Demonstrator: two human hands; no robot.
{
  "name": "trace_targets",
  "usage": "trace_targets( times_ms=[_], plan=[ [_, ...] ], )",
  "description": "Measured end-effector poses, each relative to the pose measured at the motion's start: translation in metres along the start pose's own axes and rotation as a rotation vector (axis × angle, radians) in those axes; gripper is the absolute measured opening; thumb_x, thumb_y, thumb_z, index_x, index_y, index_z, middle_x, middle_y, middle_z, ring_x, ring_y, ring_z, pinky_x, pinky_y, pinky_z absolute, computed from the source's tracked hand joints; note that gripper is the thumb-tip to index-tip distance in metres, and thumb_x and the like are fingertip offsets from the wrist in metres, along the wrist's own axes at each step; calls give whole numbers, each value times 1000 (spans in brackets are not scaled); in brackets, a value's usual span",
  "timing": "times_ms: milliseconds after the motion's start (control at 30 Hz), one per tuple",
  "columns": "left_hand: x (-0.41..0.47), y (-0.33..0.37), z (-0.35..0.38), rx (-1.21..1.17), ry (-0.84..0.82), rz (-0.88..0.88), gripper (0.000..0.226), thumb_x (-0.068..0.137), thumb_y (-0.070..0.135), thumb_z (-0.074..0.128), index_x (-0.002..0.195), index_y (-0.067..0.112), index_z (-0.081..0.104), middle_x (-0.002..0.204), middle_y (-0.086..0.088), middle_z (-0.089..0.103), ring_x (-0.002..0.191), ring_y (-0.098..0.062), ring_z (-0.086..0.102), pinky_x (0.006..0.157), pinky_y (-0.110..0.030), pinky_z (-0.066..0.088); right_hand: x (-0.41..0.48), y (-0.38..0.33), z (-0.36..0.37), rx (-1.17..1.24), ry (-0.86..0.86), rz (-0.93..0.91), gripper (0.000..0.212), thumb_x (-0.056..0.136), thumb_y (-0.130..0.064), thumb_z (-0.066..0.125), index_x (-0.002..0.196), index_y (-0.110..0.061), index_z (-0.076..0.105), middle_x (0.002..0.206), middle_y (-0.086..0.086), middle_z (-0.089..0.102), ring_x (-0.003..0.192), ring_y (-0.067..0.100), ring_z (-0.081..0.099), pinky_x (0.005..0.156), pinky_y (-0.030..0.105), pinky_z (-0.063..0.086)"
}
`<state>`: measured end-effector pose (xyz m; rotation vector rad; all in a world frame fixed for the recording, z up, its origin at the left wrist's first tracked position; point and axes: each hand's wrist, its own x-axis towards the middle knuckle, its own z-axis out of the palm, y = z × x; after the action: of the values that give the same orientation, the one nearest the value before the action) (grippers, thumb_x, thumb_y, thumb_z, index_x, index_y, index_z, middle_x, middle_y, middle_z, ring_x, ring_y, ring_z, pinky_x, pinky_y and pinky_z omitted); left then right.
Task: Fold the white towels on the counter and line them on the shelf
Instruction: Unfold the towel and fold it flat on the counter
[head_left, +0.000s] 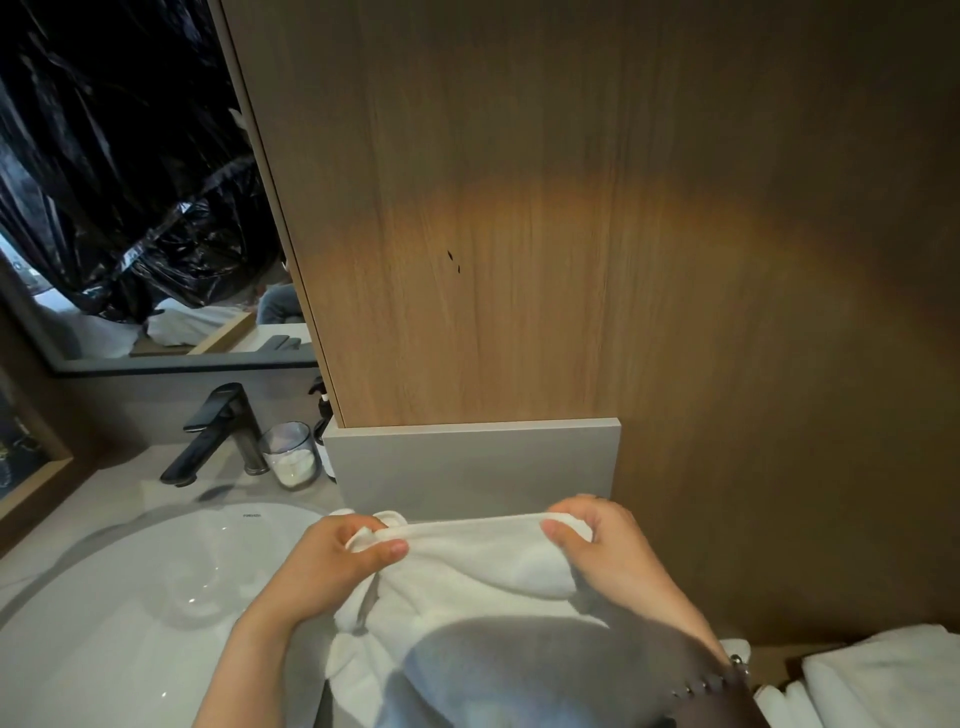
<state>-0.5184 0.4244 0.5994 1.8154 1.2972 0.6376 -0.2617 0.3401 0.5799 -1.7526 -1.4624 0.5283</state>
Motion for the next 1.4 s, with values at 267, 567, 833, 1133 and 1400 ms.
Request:
trace_targets(
  times_ms=[267,567,833,1133,1400],
  plan=[
    [4,13,3,-107,413,-138,15,87,34,62,81,20,62,86,0,64,89,-24,58,73,-32,42,-3,-12,1,560,194,255,28,78,-11,75,55,-13,58,42,-12,49,41,0,43,44,13,35],
    [2,53,38,-181,340,-51,18,97,29,46,94,11,45,82,3,51,87,-23,50,73,-30,34,-11,-46,19,828,-33,364,18,89,0,58,104,7,65,36,-12,49,33,-3,47,40,7,34],
    [-1,59,75,-286,261,-74,13,97,26,47,87,18,43,84,2,55,80,-12,52,66,-26,38,-7,-46,39,875,-168,392,29,92,6,45,114,4,64,46,-11,57,40,-1,49,47,11,39],
    [-17,54,76,-486,62,40,18,89,6,59,104,12,51,97,-3,64,78,1,64,70,-11,49,-2,-40,41,1057,-49,476,17,91,1,55,104,-6,64,91,7,71,83,13,67,68,14,53],
    [-17,39,92,-520,166,135,30,89,0,56,102,26,61,108,3,68,104,-6,63,95,-18,47,-2,-41,43,1052,38,478,20,87,-3,63,106,-2,67,90,9,72,75,10,67,64,13,50]
  ],
)
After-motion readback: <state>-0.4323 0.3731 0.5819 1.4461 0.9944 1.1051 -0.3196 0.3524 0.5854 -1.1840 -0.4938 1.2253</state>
